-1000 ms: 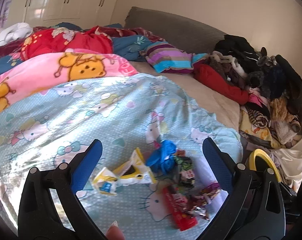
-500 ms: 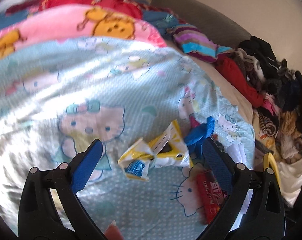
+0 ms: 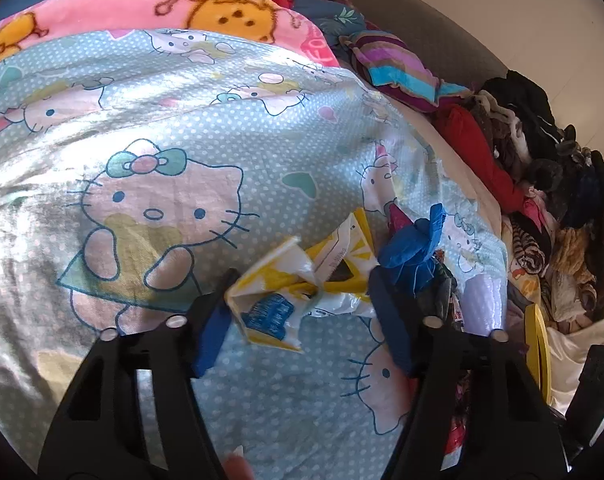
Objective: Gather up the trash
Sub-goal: 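Grasp the yellow-white snack wrapper with the left tool while the right tool grasps the white mesh sleeve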
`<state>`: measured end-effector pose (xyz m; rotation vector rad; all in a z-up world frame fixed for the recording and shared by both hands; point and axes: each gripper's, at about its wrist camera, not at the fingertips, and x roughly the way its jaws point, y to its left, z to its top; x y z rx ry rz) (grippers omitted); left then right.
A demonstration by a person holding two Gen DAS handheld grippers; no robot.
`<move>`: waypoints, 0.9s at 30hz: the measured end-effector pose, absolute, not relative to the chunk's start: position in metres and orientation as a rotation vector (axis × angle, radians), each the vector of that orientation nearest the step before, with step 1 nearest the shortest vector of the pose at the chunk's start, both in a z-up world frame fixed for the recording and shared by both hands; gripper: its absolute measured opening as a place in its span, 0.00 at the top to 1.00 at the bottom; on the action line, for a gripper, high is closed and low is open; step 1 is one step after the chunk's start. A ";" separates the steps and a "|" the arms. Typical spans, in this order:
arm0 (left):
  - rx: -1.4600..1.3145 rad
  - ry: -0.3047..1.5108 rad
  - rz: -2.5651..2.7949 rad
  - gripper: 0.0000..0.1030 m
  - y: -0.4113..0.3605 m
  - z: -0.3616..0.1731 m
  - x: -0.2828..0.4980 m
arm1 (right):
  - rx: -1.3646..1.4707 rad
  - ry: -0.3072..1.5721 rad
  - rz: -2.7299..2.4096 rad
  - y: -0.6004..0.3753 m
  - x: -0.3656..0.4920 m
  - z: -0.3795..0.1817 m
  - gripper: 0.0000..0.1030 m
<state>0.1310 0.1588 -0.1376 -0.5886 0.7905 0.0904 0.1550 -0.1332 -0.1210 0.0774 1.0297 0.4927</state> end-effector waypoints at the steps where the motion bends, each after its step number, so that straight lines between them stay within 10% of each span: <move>1: -0.584 0.790 0.090 0.54 0.158 -0.137 0.131 | 0.069 1.024 0.499 -0.131 0.154 -0.120 0.83; 10: -0.546 0.767 0.057 0.73 0.153 -0.125 0.132 | 0.078 0.985 0.495 -0.136 0.149 -0.114 0.86; 27: -0.466 0.612 0.032 0.74 0.144 -0.058 0.122 | 0.072 0.838 0.447 -0.153 0.138 -0.087 0.86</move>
